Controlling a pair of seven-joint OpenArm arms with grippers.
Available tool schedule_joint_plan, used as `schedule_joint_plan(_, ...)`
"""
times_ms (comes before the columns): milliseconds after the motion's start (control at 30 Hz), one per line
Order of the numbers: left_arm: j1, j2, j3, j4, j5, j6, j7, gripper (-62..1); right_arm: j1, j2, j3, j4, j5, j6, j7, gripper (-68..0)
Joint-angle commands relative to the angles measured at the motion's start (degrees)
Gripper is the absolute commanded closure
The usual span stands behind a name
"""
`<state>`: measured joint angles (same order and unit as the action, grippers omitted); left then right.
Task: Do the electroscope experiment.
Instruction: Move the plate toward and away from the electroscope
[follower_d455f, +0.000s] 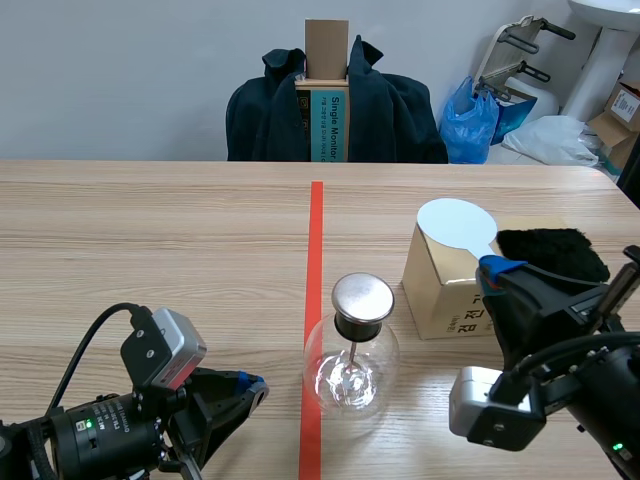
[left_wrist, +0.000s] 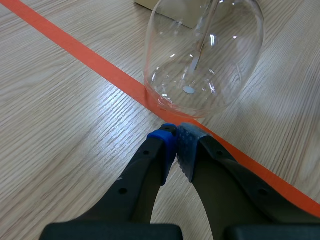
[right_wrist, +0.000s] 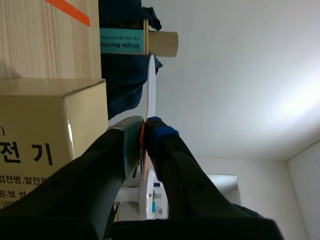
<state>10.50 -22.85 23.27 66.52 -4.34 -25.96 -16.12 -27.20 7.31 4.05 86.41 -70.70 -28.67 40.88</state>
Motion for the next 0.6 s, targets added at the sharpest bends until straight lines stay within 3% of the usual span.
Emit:
schedule_joint_plan(0, 0.0, 0.3, -0.2, 1.4, -0.5, -0.2, -1.0, -1.7, 0.5, 0.6, 0.4, 1.3, 0.6, -0.5, -0.6, -0.8)
schedule_joint_plan(200, 0.0, 0.3, -0.2, 1.4, -0.5, -0.2, -2.1, -1.7, 0.6, 0.6, 0.4, 1.3, 0.6, -0.5, 1.3, -0.8)
schedule_joint_plan(567, 0.0, 0.3, -0.2, 1.4, -0.5, -0.2, -2.5, -1.7, 0.7, 0.6, 0.4, 1.3, 0.6, -0.5, 16.2, -0.8)
